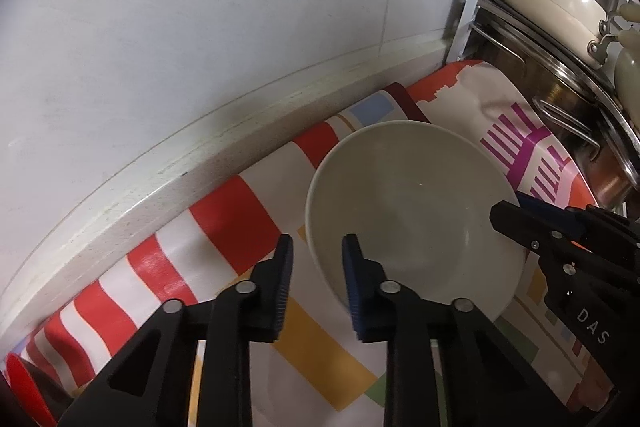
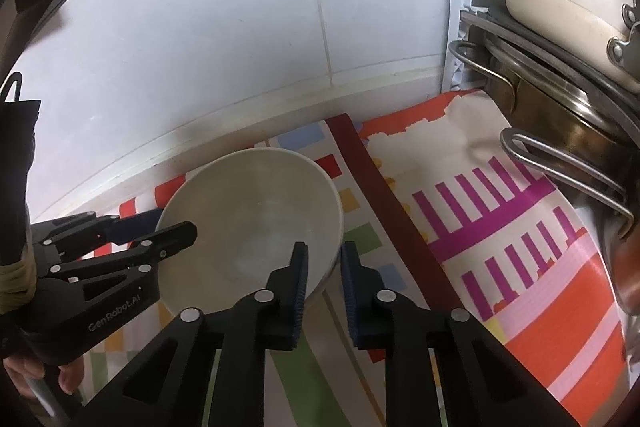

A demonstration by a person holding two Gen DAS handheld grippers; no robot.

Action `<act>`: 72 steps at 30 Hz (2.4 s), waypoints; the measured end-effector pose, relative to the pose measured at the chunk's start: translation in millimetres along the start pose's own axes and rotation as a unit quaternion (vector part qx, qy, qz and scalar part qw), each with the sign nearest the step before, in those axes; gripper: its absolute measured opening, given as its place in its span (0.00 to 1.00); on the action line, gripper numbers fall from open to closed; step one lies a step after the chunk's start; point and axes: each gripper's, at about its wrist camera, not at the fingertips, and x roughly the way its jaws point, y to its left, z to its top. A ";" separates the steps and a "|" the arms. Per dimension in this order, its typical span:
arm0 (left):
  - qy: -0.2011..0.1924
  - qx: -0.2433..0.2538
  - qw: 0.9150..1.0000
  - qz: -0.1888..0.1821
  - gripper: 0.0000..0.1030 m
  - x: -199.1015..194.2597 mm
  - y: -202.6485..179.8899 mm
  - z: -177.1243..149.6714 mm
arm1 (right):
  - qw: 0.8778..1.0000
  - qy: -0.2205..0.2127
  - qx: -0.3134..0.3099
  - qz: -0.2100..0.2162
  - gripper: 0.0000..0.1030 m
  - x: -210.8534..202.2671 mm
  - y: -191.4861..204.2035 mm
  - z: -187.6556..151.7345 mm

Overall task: Organize plates and bowls
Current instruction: 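Close both tools on the rim of the white bowl, then lift the white bowl and carry it with both tools onto the plate stack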

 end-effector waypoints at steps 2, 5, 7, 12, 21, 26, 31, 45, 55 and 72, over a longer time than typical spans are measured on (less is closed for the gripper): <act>0.000 -0.002 1.000 -0.004 0.16 0.9 -0.6 0.6 | 1.000 0.002 0.004 0.000 0.15 0.9 -1.4 0.1; 0.001 -0.008 1.000 0.000 0.15 1.6 -1.0 0.5 | 1.000 0.004 0.006 -0.002 0.14 0.7 -0.8 0.3; 0.003 -0.012 1.000 0.003 0.14 1.7 -0.5 -0.2 | 1.000 0.003 0.006 -0.001 0.14 1.0 -1.0 0.2; 0.001 -0.013 1.000 0.008 0.14 -4.8 -0.6 -3.1 | 1.000 0.001 0.008 -0.001 0.13 -6.2 2.1 -0.1; -0.023 -0.017 1.000 0.012 0.14 -45.9 2.1 -11.7 | 1.000 -0.015 0.006 0.007 0.13 -40.5 13.2 -3.7; -0.037 -0.023 0.999 0.014 0.14 -74.4 2.7 -21.4 | 1.000 -0.023 0.001 0.009 0.13 -64.7 22.3 -9.2; -0.051 -0.029 0.998 0.019 0.14 -104.6 5.0 -35.4 | 0.999 -0.031 -0.009 0.012 0.13 -88.4 32.9 -16.9; -0.075 -0.070 0.994 0.034 0.14 -180.1 15.6 -95.3 | 0.997 -0.050 -0.050 0.029 0.13 -158.3 75.3 -56.0; -0.086 -0.080 0.992 0.042 0.14 -221.8 21.9 -143.7 | 0.995 -0.056 -0.071 0.036 0.13 -193.1 101.6 -93.1; -0.089 -0.095 0.991 0.013 0.14 -265.5 23.5 -220.2 | 0.996 -0.048 -0.069 0.020 0.13 -242.3 136.4 -164.6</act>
